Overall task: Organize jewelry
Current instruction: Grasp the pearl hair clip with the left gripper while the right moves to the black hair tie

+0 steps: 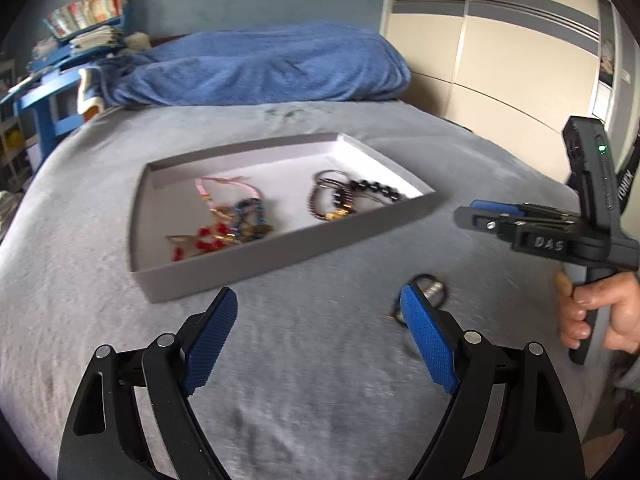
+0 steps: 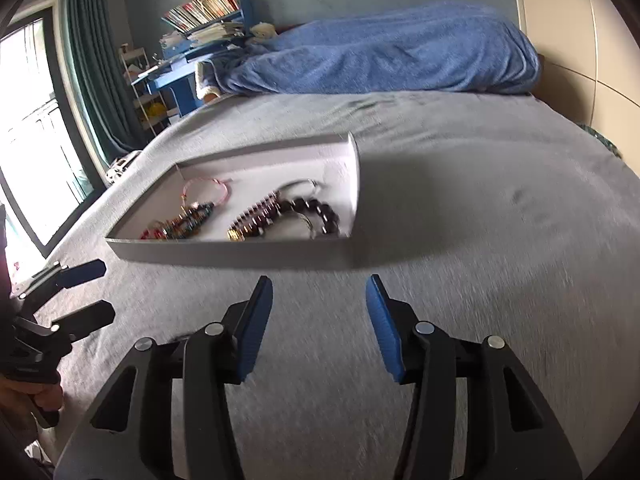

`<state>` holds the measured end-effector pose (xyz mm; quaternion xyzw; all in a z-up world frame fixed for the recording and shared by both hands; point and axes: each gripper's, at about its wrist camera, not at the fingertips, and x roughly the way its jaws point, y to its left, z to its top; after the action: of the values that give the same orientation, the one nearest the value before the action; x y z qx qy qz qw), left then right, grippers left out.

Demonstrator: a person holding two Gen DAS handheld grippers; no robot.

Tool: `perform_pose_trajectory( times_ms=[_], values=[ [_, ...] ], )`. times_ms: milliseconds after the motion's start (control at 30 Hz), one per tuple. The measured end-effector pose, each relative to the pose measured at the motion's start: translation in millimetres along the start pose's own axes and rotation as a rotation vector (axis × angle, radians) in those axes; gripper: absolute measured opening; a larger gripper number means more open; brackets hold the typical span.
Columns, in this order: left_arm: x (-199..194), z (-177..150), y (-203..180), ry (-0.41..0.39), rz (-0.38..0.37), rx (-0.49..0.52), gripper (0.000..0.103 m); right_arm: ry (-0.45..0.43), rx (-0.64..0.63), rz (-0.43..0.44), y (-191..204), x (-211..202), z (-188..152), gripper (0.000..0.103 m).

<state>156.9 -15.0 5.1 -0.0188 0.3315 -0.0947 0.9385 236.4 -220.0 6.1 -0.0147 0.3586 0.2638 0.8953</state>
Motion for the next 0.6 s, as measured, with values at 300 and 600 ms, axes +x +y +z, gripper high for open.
perform_pose_trajectory(
  times_ms=[300,600],
  values=[
    [23.5,-0.8,-35.0,0.074,-0.061,0.111,0.074,0.003,0.105,-0.031,-23.3,-8.7,-23.8,0.055],
    [36.5,5.9,-62.8,0.089,-0.113,0.231,0.033,0.019,0.159,-0.024,-29.1,-8.4,-32.8,0.056]
  ],
)
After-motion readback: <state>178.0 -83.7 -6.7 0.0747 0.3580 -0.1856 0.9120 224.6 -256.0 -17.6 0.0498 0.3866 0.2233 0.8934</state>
